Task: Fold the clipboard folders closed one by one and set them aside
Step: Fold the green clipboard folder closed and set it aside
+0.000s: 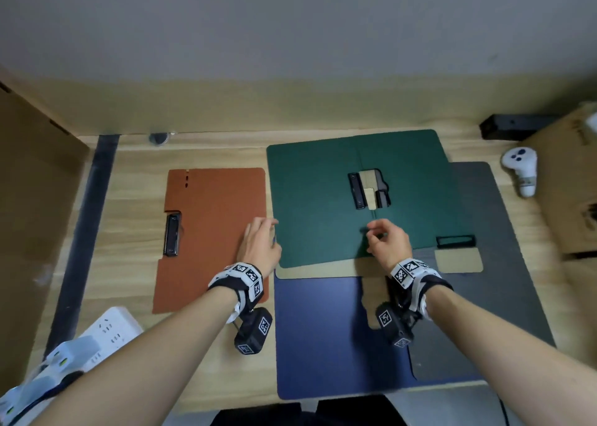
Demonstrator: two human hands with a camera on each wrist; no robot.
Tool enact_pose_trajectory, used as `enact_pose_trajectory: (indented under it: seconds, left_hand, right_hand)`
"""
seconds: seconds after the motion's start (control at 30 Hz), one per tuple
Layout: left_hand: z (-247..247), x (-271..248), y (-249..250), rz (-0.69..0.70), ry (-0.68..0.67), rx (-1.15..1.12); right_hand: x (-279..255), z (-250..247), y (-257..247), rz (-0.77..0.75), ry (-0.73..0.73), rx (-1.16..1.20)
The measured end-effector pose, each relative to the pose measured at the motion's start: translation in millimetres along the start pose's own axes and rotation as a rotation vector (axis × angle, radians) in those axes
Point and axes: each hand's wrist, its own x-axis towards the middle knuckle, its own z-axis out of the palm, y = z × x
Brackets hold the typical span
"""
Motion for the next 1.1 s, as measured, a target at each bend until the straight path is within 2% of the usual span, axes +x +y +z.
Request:
enact_pose_trajectory:
  seconds: [0.1, 0.33, 0.4, 0.53, 0.67, 0.93, 1.1]
  left_hand:
    - [28.2, 2.3, 37.3, 0.101, -0.052, 0.045]
    - [79.0, 20.6, 123.3, 0.258, -0.179, 0.111]
    - [92.7, 29.5, 144.9, 0.289, -0.225, 0.142]
    - [114.5, 43.0, 177.3, 0.389, -0.341, 0.350]
    - [129.3, 47.4, 197.3, 0.350, -0.430, 0.554]
    - [127.5, 51.0, 211.2, 0.316, -0.391, 0.692]
    - [127.4, 52.5, 210.9, 0.327, -0.393, 0.700]
  right_hand:
    - [-3.1, -40.7, 31.4, 0.010, 0.085, -0.049]
    - [6.7, -119.0, 86.0, 0.113, 0.164, -0.128]
    - [13.6, -131.8, 94.8, 0.102, 0.165, -0.176]
    - [31.5, -144.9, 105.4, 0.034, 0.036, -0.308]
    - [49.1, -154.7, 108.4, -0.015, -0.060, -0.431]
    - [78.5, -166.6, 101.0, -0.097, -0.263, -0.607]
    - [83.1, -169.8, 98.7, -0.170, -0.284, -0.682]
